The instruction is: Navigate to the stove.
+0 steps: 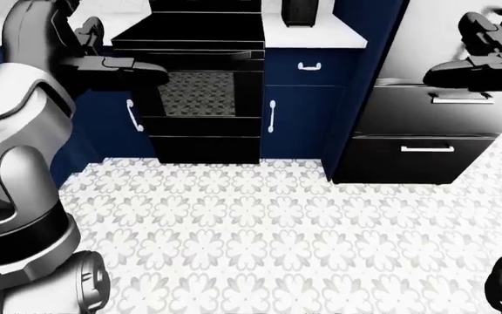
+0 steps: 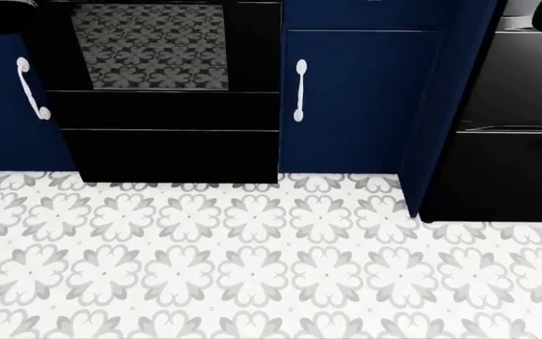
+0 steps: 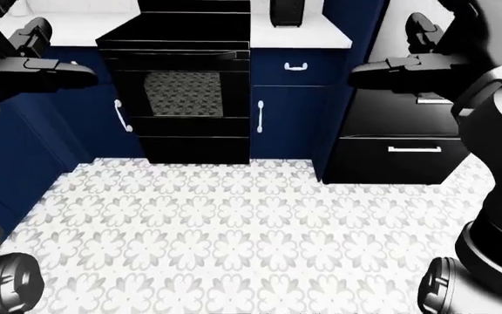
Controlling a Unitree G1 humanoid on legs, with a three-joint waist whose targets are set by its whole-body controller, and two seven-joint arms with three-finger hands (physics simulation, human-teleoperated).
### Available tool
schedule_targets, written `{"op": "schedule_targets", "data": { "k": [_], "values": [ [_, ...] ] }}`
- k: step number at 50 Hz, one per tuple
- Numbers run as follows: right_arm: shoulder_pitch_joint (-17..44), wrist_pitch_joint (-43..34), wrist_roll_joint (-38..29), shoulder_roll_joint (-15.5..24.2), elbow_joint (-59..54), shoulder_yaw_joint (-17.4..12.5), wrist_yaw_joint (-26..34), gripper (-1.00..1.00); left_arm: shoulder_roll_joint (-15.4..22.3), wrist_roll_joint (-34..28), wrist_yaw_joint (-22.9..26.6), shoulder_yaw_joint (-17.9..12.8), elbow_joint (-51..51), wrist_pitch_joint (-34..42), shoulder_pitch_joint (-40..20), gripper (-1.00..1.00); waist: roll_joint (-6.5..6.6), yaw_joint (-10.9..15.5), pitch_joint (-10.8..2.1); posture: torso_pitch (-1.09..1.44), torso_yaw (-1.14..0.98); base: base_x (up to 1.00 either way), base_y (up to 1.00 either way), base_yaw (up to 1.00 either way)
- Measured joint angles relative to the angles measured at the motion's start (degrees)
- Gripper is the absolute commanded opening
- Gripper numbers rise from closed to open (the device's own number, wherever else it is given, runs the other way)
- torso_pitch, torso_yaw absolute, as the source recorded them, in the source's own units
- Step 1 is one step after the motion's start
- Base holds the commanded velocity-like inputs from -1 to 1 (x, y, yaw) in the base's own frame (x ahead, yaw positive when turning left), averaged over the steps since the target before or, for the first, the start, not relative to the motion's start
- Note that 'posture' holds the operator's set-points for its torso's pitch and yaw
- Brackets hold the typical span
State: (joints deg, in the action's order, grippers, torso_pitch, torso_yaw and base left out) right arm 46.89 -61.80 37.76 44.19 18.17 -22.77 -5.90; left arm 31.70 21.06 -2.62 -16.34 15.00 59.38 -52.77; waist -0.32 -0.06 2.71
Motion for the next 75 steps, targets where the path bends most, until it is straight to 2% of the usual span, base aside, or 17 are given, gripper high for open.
{"op": "schedule_targets", "data": {
  "k": [6, 8, 10, 14, 18, 23, 32, 34, 38, 42, 45, 49, 59, 65, 69, 71, 75],
  "values": [
    [0.2, 0.8, 0.0, 0.5, 0.7, -0.8, -0.3, 1.00, 0.0, 0.2, 0.0, -0.1, 1.0, -0.1, -0.4, 1.00, -3.93, 0.0, -0.24, 0.00, 0.00, 0.00, 0.26, 0.00],
    [-0.5, 0.9, -0.3, 0.4, 0.2, -1.0, -0.3, 1.00, -0.6, 0.3, 0.2, 0.5, 0.8, -0.3, 0.4, 1.00, -2.88, -0.5, 0.20, 0.00, 0.00, 0.00, 0.26, 0.00],
    [-0.9, 0.3, -0.5, 0.3, -0.7, -0.9, -0.4, 1.00, -0.8, 0.5, 0.5, 1.3, 0.1, 0.0, 0.6, 1.00, -3.19, -0.4, -0.22, 0.00, 0.00, 0.00, 0.27, 0.00],
    [0.1, -0.1, -0.2, 0.7, 0.0, -0.8, -0.5, 1.00, -0.5, 0.6, 0.6, 0.8, 0.3, 0.3, -0.2, 1.00, -1.03, -0.1, -0.14, 0.00, 0.00, 0.00, 0.26, 0.00],
    [0.3, 0.4, -0.2, 0.8, 0.0, -0.8, -0.6, 1.00, -0.2, 0.5, 0.5, 0.5, 0.7, -0.3, -0.7, 1.00, 3.42, -0.3, -0.32, 0.00, 0.00, 0.00, 0.26, 0.00],
    [-0.4, 0.1, 0.3, -0.1, -0.4, 0.9, 0.2, 1.00, 0.1, -0.3, 0.1, -0.4, -1.0, -0.2, 0.2, 1.00, 2.08, 0.7, -0.23, 0.00, 0.00, 0.00, 0.26, 0.00],
    [0.3, 1.1, -0.4, 0.4, 0.3, -0.5, 0.1, 1.00, 0.0, 0.0, 0.3, -0.1, 0.0, -0.7, -0.4, 1.00, -3.98, 0.2, -0.24, 0.00, 0.00, 0.00, 0.26, 0.00],
    [-0.3, 1.1, -0.6, 0.4, -0.1, -1.0, 0.0, 1.00, -0.6, 0.1, 0.4, 0.5, 0.0, -0.7, 0.3, 1.00, -2.82, -0.4, 0.16, 0.00, 0.00, 0.00, 0.26, 0.00],
    [-0.5, 0.2, -0.9, 0.3, -0.8, -0.7, -0.3, 1.00, -0.6, 0.6, 0.8, 1.1, -0.6, 0.0, 0.3, 1.00, -2.68, -0.2, -0.50, 0.00, 0.00, 0.00, 0.27, 0.00],
    [-0.3, 0.8, -1.0, 0.5, -0.1, -0.9, -0.1, 1.00, -0.2, 0.6, 0.5, 0.3, 0.6, -0.3, -0.3, 1.00, 0.55, -0.3, 0.16, 0.00, 0.00, 0.00, 0.26, 0.00],
    [-0.1, 0.9, -1.0, 0.2, -0.2, -0.8, -0.1, 1.00, 0.1, 0.6, 0.4, 0.1, 0.5, -0.7, -0.5, 1.00, 3.60, -0.1, -0.47, 0.00, 0.00, 0.00, 0.27, 0.00],
    [-1.0, 0.7, -0.5, -0.5, -0.6, 0.8, 0.5, 1.00, 0.1, 0.1, -0.2, -0.6, -0.5, 0.3, 0.4, 1.00, 2.36, 0.4, -0.09, 0.00, 0.00, 0.00, 0.26, 0.00],
    [0.2, 1.1, -0.5, 0.4, 0.4, -0.9, 0.1, 1.00, 0.2, 0.4, -0.1, -0.3, 0.2, -0.3, -0.4, 1.00, -3.75, 0.0, -0.27, 0.00, 0.00, 0.00, 0.26, 0.00],
    [-0.6, 0.4, -1.1, 0.2, -1.1, -0.6, -0.3, 1.00, -0.5, 1.0, 0.4, 1.2, -0.5, 0.2, 0.2, 1.00, -2.46, -0.2, -0.46, 0.00, 0.00, 0.00, 0.26, 0.00],
    [-0.2, 0.6, -0.7, 0.5, -0.2, -1.1, -0.3, 1.00, -0.2, 0.8, 0.2, 0.4, 0.5, -0.2, -0.4, 1.00, 0.87, -0.3, 0.15, 0.00, 0.00, 0.00, 0.26, 0.00],
    [0.0, 0.5, -0.6, 0.7, -0.3, -1.1, -0.4, 1.00, -0.1, 0.8, 0.2, 0.4, 0.7, -0.3, -0.6, 1.00, 3.45, -0.3, -0.29, 0.00, 0.00, 0.00, 0.26, 0.00],
    [-0.7, 0.5, -0.1, -0.2, -0.3, 0.5, 0.1, 1.00, 0.2, 0.3, -0.3, -0.6, -0.1, 0.2, 0.4, 1.00, 2.58, 0.8, -0.19, 0.00, 0.00, 0.00, 0.26, 0.00]
  ]
}}
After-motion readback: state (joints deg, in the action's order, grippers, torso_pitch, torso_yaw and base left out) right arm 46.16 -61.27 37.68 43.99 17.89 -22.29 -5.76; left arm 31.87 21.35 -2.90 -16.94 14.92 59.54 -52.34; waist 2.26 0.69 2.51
